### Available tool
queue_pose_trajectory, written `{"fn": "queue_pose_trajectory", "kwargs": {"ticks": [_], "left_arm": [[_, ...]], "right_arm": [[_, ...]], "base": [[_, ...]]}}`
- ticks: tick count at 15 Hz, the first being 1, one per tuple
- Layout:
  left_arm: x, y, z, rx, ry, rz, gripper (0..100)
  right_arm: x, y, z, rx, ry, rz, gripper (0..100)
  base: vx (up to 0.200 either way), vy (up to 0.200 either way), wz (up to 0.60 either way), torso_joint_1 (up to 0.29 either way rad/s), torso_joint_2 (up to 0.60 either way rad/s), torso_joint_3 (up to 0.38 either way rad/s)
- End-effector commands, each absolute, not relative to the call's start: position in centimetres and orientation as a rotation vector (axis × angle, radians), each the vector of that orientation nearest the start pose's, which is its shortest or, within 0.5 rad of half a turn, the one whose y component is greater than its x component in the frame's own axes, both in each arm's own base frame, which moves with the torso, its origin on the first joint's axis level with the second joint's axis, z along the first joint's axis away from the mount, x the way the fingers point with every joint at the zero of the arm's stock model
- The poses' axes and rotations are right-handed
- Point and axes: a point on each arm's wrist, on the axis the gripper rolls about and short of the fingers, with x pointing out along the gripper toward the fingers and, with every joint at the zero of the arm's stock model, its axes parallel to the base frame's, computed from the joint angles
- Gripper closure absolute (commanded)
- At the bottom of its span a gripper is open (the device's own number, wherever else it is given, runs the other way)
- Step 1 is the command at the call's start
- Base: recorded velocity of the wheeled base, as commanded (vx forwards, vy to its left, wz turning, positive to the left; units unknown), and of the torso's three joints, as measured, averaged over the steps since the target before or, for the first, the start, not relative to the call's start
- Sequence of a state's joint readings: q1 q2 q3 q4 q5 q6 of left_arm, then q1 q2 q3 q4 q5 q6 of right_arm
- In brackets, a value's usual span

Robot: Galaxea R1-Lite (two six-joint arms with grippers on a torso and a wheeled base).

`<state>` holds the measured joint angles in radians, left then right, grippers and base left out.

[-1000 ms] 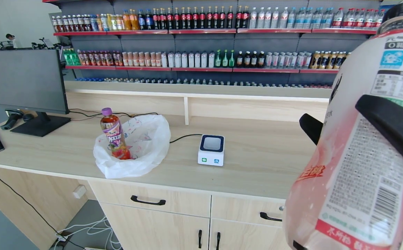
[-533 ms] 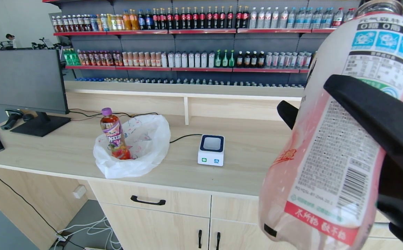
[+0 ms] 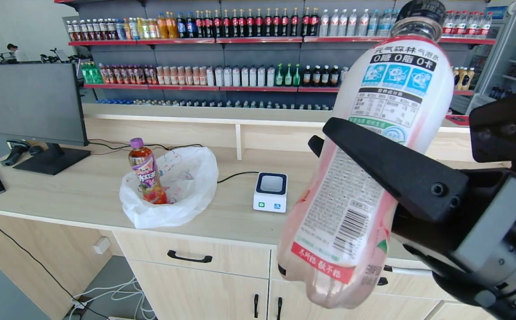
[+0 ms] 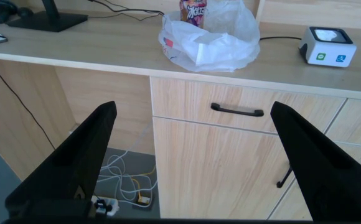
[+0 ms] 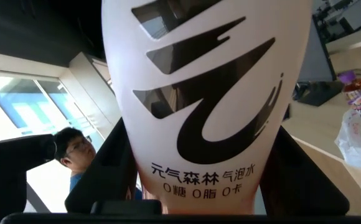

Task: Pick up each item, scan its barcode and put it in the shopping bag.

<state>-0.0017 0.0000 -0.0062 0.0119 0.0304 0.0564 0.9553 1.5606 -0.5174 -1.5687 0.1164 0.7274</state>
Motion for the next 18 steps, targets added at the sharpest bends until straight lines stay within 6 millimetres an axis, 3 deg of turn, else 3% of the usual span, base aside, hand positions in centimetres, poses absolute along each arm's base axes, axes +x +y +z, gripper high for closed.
{"fn": "queue_pose_trajectory", "kwargs": {"ticks": [1, 7, 14, 18], "left_arm": [[-2.3, 0.1, 7.6, 0.057, 0.007, 0.029, 0], [-2.3, 0.1, 7.6, 0.057, 0.007, 0.029, 0], [-2.3, 0.1, 7.6, 0.057, 0.007, 0.029, 0], [-2.3, 0.1, 7.6, 0.057, 0.007, 0.029, 0]], "right_arm": [[14.5, 21.0, 22.9, 0.835, -0.080, 1.185, 100], [16.6, 23.9, 22.3, 0.741, -0.132, 1.170, 100], [19.2, 27.5, 19.5, 0.583, -0.156, 1.134, 100], [21.5, 27.5, 17.8, 0.460, -0.188, 1.056, 100]], "base": [[0.000, 0.000, 0.00, 0.000, 0.00, 0.000], [0.000, 0.000, 0.00, 0.000, 0.00, 0.000], [0.000, 0.000, 0.00, 0.000, 0.00, 0.000], [0.000, 0.000, 0.00, 0.000, 0.00, 0.000]]}}
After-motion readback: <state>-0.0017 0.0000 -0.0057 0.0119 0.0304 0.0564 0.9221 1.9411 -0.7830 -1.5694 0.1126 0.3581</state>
